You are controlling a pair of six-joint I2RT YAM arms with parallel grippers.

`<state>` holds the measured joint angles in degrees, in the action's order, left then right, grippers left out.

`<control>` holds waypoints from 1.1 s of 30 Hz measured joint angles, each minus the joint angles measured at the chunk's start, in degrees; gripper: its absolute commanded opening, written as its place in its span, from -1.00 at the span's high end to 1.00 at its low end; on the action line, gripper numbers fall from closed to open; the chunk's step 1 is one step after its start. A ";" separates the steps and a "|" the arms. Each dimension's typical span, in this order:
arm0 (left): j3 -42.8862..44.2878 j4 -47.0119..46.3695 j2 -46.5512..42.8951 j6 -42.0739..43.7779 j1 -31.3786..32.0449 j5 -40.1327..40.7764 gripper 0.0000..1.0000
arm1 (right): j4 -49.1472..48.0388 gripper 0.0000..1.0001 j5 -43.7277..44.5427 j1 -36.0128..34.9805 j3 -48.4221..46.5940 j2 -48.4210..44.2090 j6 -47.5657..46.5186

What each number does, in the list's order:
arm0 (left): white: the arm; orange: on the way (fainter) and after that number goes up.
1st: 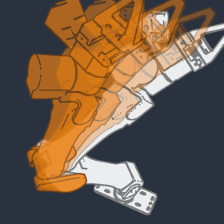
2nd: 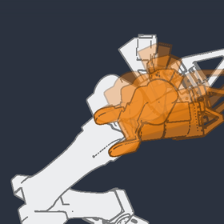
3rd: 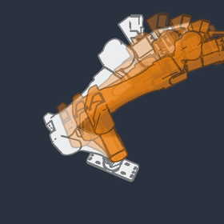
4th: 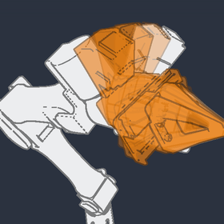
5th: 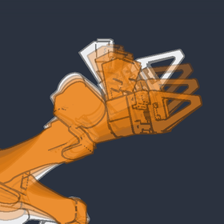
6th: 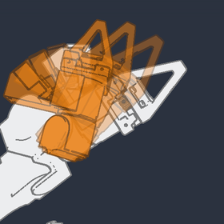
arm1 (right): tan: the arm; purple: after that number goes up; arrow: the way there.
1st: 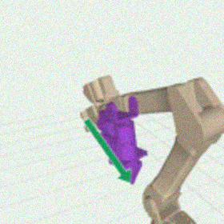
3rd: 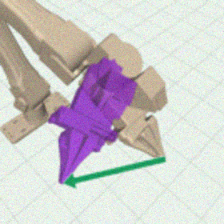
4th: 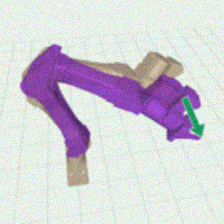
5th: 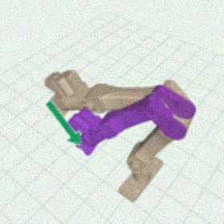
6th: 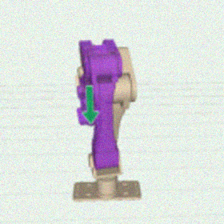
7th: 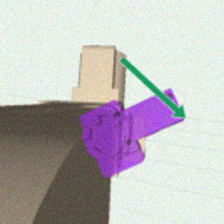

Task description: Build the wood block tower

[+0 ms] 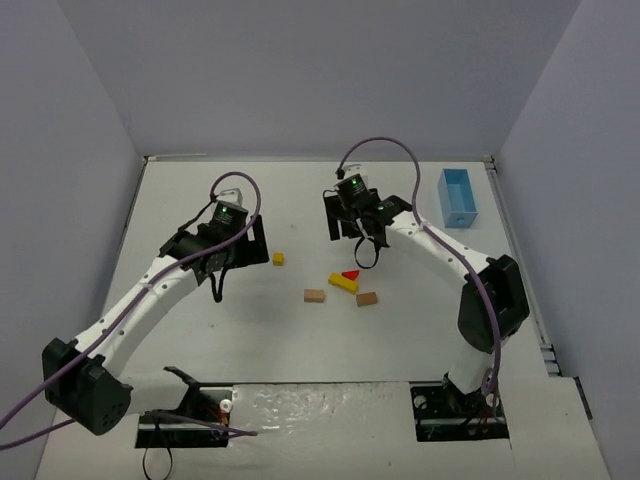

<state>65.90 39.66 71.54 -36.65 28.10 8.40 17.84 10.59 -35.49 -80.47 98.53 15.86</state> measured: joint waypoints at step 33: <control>18.59 -4.14 39.68 8.14 1.09 -5.42 -0.14 | 1.24 -0.59 -1.57 14.89 31.71 -50.96 -2.43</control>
<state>84.49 35.52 111.21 -28.51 29.19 2.97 19.08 9.02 -20.60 -48.77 47.56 13.43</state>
